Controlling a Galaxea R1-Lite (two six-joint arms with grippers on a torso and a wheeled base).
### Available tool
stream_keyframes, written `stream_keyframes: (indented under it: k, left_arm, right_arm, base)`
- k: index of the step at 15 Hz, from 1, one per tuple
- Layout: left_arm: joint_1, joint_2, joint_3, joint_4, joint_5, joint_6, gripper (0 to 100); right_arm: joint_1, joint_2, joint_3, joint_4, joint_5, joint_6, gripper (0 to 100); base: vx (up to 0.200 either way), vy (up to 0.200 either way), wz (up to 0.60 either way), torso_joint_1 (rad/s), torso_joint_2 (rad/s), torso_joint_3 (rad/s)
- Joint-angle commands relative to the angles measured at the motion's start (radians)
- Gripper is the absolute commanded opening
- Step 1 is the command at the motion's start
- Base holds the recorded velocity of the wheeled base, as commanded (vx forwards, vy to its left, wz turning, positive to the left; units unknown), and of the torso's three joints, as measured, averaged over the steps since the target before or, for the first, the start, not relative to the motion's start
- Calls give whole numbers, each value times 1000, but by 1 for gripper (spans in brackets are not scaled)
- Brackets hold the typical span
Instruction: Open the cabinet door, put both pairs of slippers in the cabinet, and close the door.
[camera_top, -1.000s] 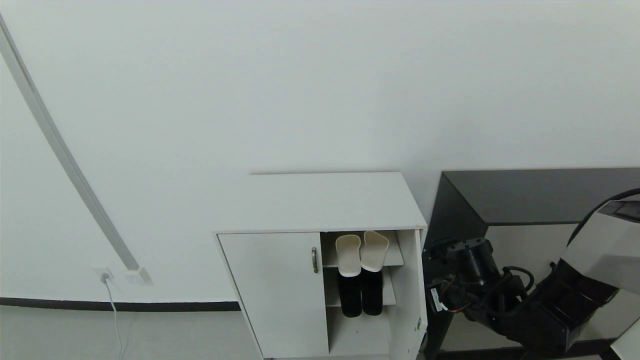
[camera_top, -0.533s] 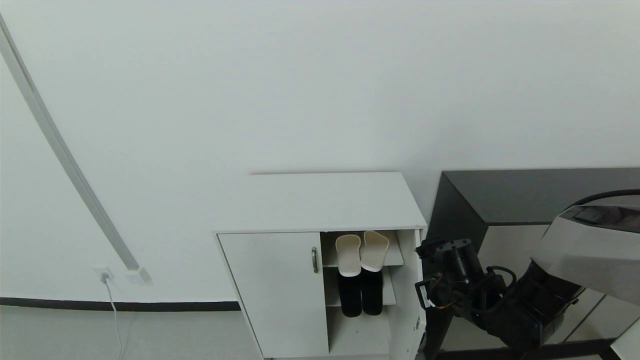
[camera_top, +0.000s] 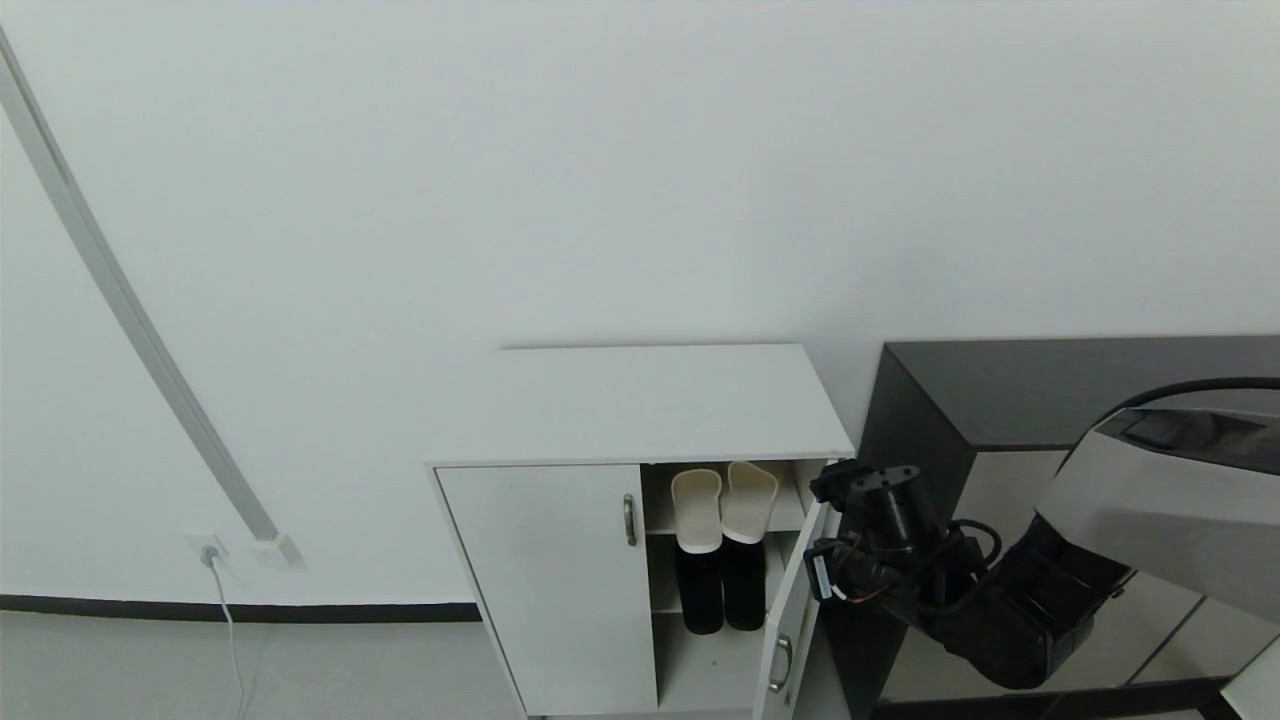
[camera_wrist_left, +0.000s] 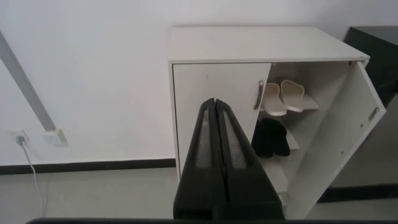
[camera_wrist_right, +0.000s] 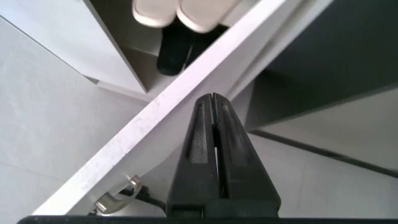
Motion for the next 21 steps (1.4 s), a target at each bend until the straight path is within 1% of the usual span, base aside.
stream_keyframes:
  k: [1,3,7,10,15,17,19,21]
  left_arm:
    - [0,1,0,0,0,-2,0]
    - [0,1,0,0,0,-2,0]
    - [0,1,0,0,0,0,0]
    - [0,1,0,0,0,0,0]
    - [0,1,0,0,0,-2,0]
    - [0,1,0,0,0,-2,0]
    - [0,1,0,0,0,-2,0]
    - [0,1,0,0,0,-2,0]
  right_arm:
    - [1,14,-16,-3,0,0,0]
    - [7,34,-42,-20,11,0,0]
    - [15,85,-112,-44,37,48,0]
    - [21,126,-151,-104,45,49,0]
    - [24,186,-227,-164,48,51,0]
    - [25,197,-243,-168,72,52,0]
    - [33,212,-281,-168,77,94,0]
    - [33,234,-307,-168,80,95,0]
  base:
    - [0,0,0,0,0,0]
    - [0,0,0,0,0,0]
    - [0,0,0,0,0,0]
    - [0,0,0,0,0,0]
    - [0,0,0,0,0,0]
    - [0,0,0,0,0,0]
    - [0,0,0,0,0,0]
    - [0,0,0,0,0,0]
